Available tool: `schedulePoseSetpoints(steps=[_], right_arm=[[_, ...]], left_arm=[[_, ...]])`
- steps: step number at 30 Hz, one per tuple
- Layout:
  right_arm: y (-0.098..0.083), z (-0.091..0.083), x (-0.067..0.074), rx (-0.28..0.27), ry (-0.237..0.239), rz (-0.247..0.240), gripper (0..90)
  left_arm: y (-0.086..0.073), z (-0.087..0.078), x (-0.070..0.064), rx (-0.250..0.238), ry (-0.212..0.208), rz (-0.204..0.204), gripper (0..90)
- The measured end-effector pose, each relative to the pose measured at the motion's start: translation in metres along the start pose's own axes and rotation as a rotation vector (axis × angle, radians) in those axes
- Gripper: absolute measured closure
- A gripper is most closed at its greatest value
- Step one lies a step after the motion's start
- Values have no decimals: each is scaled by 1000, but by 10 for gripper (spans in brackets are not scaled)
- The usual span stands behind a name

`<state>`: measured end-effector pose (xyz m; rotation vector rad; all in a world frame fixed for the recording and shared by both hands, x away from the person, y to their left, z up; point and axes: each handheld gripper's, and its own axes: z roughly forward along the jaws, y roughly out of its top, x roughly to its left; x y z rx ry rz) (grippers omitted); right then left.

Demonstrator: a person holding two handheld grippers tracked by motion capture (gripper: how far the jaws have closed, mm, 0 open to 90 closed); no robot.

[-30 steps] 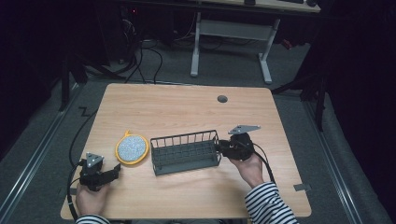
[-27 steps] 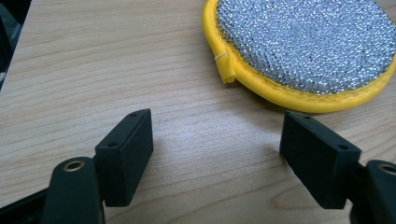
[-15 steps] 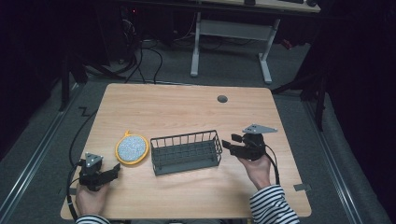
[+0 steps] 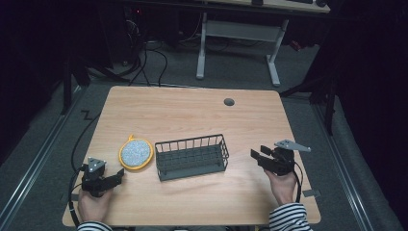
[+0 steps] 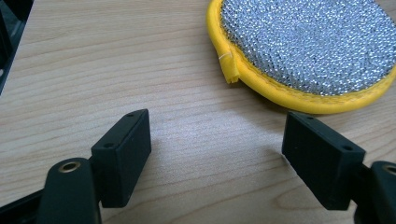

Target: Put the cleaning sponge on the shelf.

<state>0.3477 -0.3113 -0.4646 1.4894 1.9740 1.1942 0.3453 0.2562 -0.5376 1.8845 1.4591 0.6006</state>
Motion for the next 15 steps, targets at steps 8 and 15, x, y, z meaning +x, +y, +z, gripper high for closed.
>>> schedulePoseSetpoints(steps=[8,15], right_arm=[[-35,4,-20,41,-86,43,480],[-61,10,-30,76,-133,82,475]], left_arm=[[0,1,-1,9,-4,17,211],[0,0,1,2,-24,0,200]])
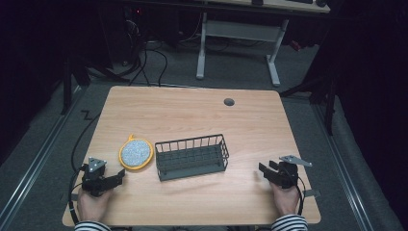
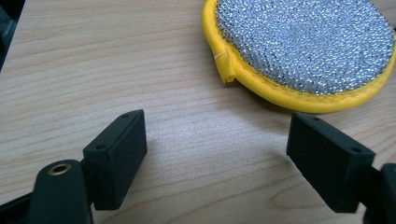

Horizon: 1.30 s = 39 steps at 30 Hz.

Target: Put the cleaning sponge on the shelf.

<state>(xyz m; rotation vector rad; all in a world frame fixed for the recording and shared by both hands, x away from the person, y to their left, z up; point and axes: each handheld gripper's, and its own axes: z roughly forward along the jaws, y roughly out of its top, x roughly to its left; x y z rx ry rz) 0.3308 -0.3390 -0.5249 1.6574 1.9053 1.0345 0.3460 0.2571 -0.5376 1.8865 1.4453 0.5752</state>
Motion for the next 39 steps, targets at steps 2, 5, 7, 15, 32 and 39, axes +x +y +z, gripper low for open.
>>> schedulePoseSetpoints(steps=[2,5,7,15,32,39], right_arm=[[-5,2,-1,11,-19,0,471],[-5,1,3,9,-71,-50,460],[-6,2,6,29,-79,-79,445],[-7,4,13,43,-119,-135,399],[-7,4,14,45,-126,-134,378],[-7,4,14,47,-126,-136,377]], left_arm=[[1,1,2,0,-33,-1,183],[2,1,7,-4,-75,-16,165],[4,1,9,6,-89,-29,167],[25,-7,19,30,-144,-76,218],[99,33,19,224,-148,-82,300],[99,48,21,290,-156,-123,324]])
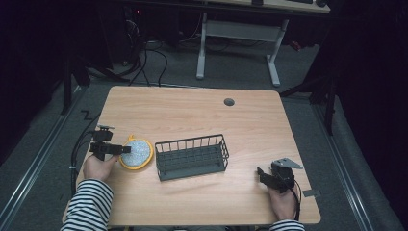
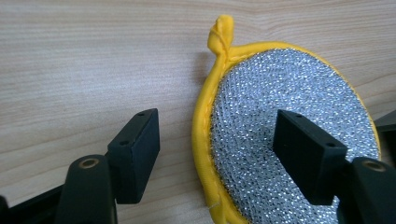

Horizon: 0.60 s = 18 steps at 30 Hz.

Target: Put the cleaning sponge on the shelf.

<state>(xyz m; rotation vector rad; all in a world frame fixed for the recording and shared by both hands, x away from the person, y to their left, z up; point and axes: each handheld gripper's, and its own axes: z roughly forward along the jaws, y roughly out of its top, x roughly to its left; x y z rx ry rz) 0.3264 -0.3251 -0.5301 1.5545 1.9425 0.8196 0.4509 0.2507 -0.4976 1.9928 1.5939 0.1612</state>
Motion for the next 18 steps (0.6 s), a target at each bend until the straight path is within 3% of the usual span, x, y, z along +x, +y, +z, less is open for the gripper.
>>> schedulePoseSetpoints(steps=[3,10,12,18], right_arm=[[0,0,0,0,1,0,377],[0,0,0,0,0,2,376],[0,0,0,0,1,1,377],[0,0,0,0,1,2,376]], left_arm=[[1,1,2,5,-19,-19,340],[2,6,4,34,-88,-40,519],[2,6,4,44,-91,-56,549],[1,6,3,38,-89,-50,633]])
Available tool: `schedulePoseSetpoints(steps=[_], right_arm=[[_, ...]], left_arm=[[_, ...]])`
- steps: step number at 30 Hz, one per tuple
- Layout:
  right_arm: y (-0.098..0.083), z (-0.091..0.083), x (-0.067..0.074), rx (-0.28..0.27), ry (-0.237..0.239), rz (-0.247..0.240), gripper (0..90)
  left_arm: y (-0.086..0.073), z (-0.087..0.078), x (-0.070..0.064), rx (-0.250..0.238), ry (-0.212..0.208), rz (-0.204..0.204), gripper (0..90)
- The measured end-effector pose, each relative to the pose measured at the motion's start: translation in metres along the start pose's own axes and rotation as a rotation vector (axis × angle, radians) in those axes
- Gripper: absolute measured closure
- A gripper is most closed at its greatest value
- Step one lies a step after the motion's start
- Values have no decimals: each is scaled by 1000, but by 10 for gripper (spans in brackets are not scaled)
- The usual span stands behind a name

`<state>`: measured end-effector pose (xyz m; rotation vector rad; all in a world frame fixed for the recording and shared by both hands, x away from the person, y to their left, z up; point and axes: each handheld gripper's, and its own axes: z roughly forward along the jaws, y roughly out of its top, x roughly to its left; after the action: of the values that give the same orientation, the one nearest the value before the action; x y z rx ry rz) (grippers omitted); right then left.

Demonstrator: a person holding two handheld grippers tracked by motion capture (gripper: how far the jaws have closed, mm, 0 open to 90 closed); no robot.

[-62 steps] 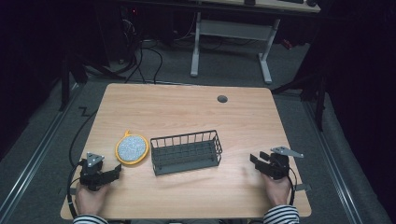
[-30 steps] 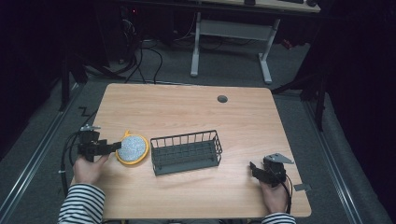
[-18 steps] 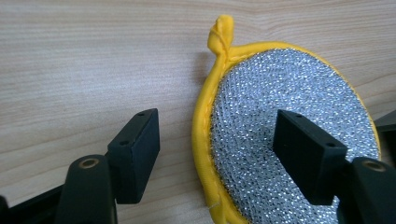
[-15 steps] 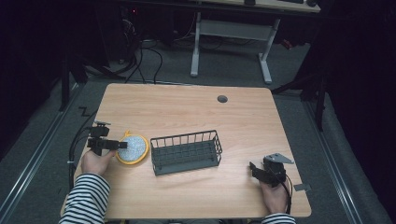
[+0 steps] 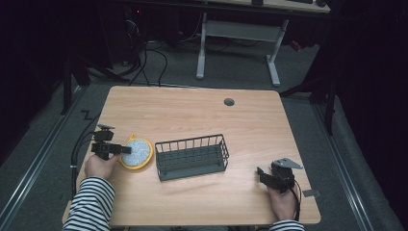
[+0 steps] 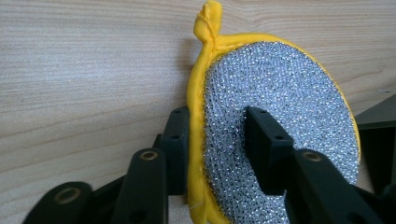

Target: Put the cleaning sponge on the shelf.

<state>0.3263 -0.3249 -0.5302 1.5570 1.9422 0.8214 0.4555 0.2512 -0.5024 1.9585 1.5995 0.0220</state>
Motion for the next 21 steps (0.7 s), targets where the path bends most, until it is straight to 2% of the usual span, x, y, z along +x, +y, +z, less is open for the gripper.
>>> schedulePoseSetpoints(steps=[2,7,11,16,21], right_arm=[[0,0,0,0,-1,0,376],[0,0,0,0,-2,2,375],[0,0,0,0,-2,1,375],[0,0,0,0,-2,1,375],[0,0,0,0,-1,1,373]], left_arm=[[0,-1,-1,-9,-6,9,704],[0,-2,-1,-23,-19,11,783],[0,-4,-2,-29,-30,18,807],[-1,-10,-8,-59,-50,33,817],[-1,-14,-8,-81,-64,28,823]])
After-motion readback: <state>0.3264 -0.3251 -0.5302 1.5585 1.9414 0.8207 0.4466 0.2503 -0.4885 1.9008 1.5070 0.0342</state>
